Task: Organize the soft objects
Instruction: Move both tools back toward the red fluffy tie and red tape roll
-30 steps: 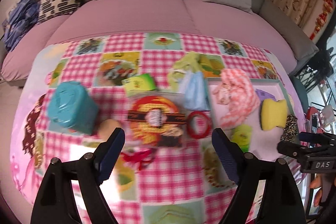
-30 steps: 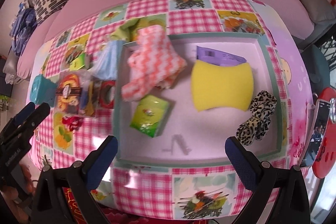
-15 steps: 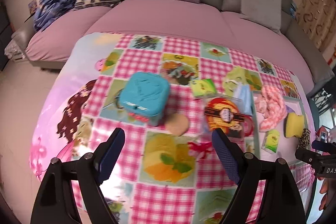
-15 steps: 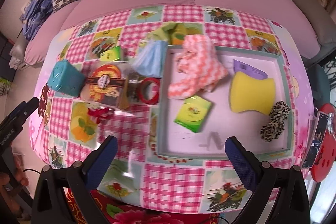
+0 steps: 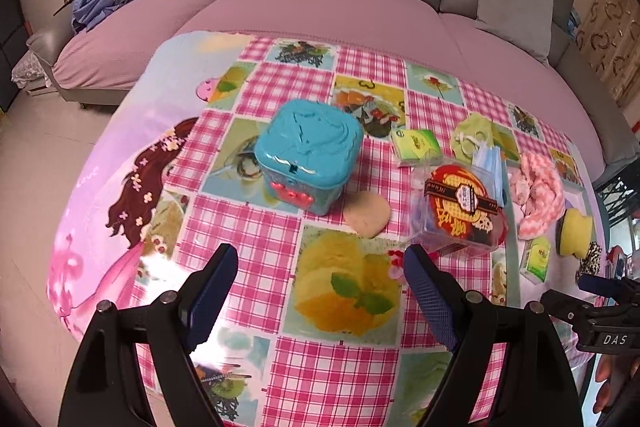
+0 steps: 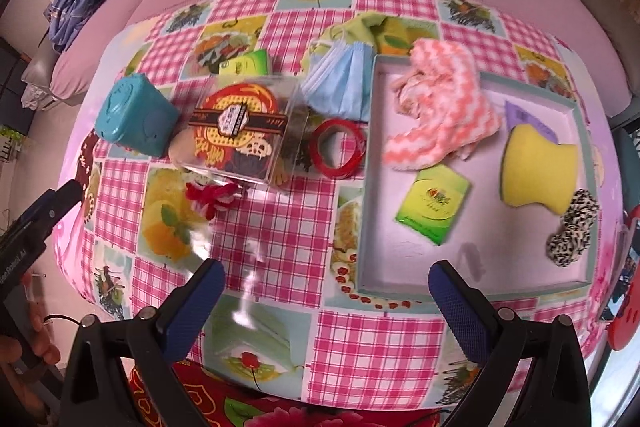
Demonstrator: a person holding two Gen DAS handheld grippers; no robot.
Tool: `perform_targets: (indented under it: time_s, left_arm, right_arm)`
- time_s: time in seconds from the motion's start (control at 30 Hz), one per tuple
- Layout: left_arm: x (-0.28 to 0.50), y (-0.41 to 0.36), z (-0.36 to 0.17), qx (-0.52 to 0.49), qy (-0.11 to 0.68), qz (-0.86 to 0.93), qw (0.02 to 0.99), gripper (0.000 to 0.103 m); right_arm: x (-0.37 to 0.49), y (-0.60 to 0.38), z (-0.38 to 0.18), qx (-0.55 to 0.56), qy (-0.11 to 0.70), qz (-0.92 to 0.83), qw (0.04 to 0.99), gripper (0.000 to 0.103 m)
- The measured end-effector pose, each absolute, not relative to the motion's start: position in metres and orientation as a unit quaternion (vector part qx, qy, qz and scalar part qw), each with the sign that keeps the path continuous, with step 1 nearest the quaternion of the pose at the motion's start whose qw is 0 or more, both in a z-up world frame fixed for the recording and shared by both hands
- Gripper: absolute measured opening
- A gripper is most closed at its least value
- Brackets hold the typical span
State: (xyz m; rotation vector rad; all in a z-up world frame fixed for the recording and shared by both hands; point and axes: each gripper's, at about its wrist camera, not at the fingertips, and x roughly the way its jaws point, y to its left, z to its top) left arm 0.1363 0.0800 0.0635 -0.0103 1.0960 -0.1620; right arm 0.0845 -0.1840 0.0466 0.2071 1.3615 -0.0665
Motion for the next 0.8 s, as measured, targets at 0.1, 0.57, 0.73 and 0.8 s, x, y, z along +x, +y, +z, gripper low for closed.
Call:
perform_targets:
  time_s: [0.1, 0.57, 0.73, 0.8]
  left_arm:
    - [0.137, 0.073, 0.052, -0.002, 0.528, -0.086, 0.845, 0.085]
    - [0.141, 0.025, -0.009, 0.029, 0.567, -0.136, 0.812, 0.085]
    - [0.145, 0.012, -0.024, 0.036, 0.573, -0.149, 0.805, 0.085]
    - [0.147, 0.006, -0.029, 0.042, 0.574, -0.152, 0.803, 0.085]
  right_arm:
    - [0.088, -0.183, 0.04, 0.091, 0.632, -0.031, 0.769, 0.103]
    - [0.11, -0.207, 0.017, 0.098, 0.636, -0.035, 0.765, 0.089]
    - [0.122, -0.215, 0.011, 0.105, 0.634, -0.029, 0.766, 0.08]
    - [0.125, -0.216, 0.01, 0.105, 0.634, -0.024, 0.765, 0.072]
